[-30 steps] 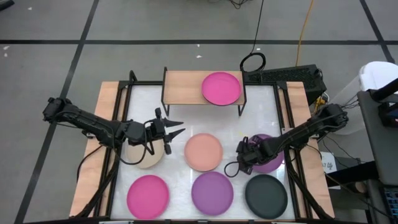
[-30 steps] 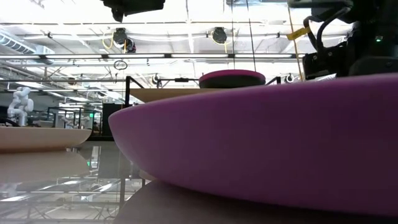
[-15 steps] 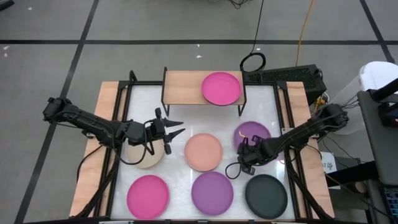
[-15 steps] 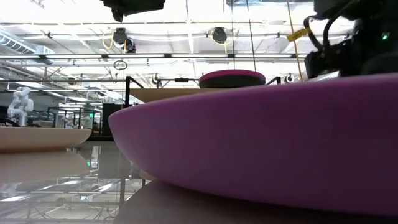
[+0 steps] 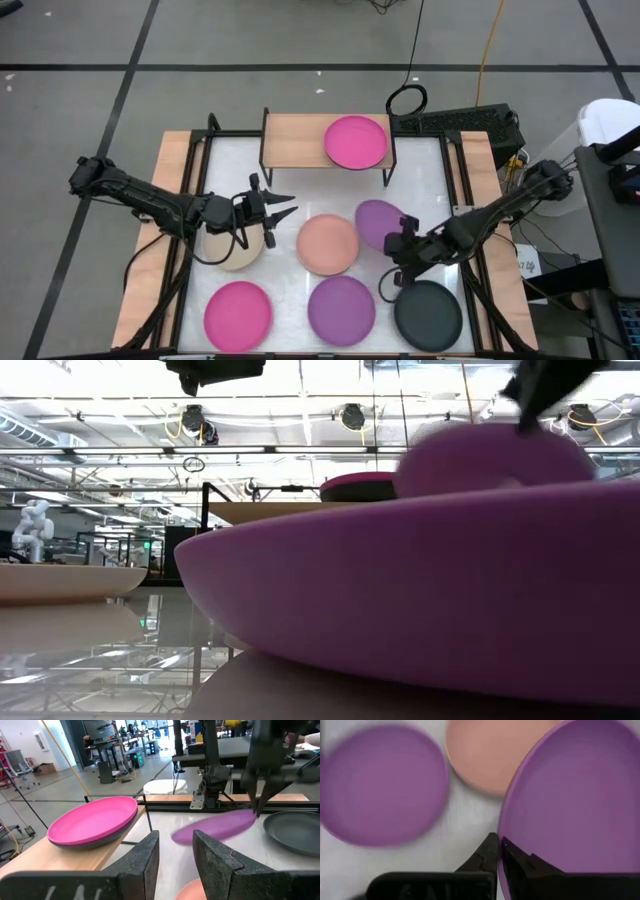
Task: Place and stack plates onto a shelf
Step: Stack the right violet plate on top of the pink plate on the shelf
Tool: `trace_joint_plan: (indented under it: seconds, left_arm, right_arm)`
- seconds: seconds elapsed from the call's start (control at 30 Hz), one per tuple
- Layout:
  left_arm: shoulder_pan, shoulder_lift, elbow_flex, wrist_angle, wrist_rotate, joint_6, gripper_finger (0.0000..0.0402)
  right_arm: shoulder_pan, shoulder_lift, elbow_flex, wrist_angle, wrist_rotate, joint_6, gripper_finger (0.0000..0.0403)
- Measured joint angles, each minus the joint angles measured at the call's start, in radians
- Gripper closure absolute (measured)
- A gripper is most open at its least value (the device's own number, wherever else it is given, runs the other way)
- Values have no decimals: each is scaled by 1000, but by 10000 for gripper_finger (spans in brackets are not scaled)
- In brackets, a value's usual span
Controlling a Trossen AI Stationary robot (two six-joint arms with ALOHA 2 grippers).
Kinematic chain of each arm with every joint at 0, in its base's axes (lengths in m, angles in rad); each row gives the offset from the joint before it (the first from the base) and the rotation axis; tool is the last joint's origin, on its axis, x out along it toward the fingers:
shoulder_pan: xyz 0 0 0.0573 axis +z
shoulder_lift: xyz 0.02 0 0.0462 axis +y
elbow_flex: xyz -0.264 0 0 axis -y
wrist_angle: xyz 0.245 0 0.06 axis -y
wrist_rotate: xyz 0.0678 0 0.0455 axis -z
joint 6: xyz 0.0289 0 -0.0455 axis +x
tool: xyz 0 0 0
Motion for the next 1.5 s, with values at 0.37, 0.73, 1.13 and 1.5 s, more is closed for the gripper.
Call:
trace_joint_plan:
  seconds: [0.37, 0.73, 1.13, 1.5]
  left_arm:
    - [0, 0, 0, 5, 0, 0, 278]
    - [0, 0, 0, 9, 0, 7, 278]
    - [1, 0, 0, 0, 0, 34, 278]
    - [1, 0, 0, 0, 0, 34, 278]
  right_arm:
    - [-114, -15, 186, 56, 295, -424, 402]
    - [-538, -14, 206, 269, 163, -791, 403]
    - [-719, 129, 155, 380, 34, -845, 403]
    - [-719, 167, 154, 392, 42, -900, 358]
